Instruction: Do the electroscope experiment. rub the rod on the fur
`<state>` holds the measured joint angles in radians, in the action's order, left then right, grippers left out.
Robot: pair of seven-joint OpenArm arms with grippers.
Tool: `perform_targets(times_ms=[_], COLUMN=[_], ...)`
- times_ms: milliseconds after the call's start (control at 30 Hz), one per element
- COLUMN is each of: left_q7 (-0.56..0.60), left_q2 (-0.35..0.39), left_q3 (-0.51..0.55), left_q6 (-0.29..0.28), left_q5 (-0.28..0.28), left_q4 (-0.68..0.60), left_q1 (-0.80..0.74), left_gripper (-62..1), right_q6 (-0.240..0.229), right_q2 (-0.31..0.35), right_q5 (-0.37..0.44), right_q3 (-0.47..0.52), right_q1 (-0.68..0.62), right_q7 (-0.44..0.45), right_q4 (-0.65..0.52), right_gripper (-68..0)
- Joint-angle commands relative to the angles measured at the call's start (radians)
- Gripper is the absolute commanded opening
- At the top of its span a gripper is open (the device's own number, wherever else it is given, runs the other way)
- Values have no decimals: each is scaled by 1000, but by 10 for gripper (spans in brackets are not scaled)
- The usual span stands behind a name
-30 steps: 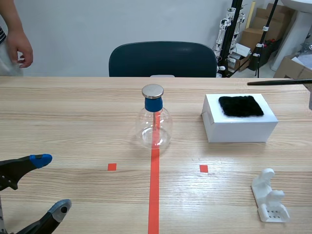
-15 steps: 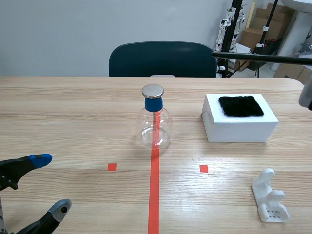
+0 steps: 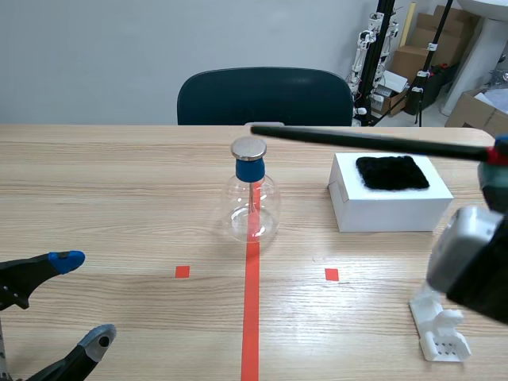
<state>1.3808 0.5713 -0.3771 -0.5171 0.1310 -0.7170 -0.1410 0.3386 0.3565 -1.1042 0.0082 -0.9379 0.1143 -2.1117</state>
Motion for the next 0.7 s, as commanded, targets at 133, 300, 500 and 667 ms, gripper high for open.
perform_targets(times_ms=[133, 300, 500, 667], left_q7=[14, 14, 14, 14], left_q2=[11, 11, 11, 11], left_q3=[7, 7, 7, 7], left_q6=[-2, -2, -2, -2], left_q5=[-7, -7, -7, -7], left_q4=[-10, -10, -10, -10], left_q1=[5, 5, 5, 5], left_gripper=[14, 14, 14, 14], right_q6=[55, 58, 58, 58], right_q2=[-60, -66, -66, -66], right_q5=[-89, -102, -103, -103], right_q3=[-71, -137, -195, -221], right_q1=[-77, -82, -82, -82], right_q7=[5, 5, 4, 5], right_q4=[-1, -1, -1, -1], right_gripper=[-634, -634, -633, -634])
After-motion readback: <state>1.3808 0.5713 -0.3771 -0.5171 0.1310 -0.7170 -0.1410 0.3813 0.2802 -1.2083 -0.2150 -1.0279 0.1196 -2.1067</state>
